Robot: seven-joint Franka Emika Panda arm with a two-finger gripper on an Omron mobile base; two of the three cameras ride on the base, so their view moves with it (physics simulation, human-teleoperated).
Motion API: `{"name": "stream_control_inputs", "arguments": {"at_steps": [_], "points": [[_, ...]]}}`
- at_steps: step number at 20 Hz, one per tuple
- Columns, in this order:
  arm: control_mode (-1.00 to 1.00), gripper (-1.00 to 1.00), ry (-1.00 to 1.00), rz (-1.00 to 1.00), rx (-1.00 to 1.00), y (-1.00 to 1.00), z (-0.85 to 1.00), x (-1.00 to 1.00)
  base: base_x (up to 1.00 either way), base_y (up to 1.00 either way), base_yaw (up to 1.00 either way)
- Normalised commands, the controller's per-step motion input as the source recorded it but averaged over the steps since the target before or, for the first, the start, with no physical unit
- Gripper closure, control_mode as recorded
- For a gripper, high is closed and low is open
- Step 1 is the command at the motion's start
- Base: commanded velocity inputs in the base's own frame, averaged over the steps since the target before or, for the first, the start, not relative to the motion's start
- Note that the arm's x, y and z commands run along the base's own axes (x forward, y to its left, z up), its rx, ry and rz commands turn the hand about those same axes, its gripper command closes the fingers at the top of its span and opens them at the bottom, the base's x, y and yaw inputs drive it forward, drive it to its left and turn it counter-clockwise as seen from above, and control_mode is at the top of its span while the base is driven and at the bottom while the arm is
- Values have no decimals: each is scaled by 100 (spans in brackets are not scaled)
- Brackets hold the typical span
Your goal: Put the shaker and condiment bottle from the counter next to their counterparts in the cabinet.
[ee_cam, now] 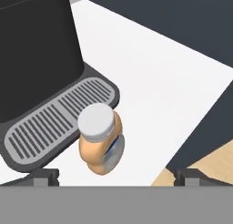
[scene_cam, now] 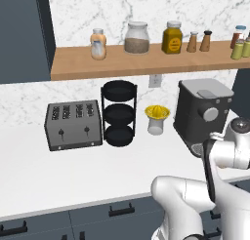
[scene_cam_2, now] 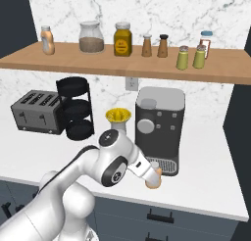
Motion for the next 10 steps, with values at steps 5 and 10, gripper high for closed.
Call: {"name": "stream_control_inputs", "arguments": {"at_steps": [5, 10], "points": [[-100, -100, 0, -1, 0, 0, -35, 9, 0, 0, 0], [-100, -100, 0, 0, 0, 0, -22, 18, 0, 0, 0]]}}
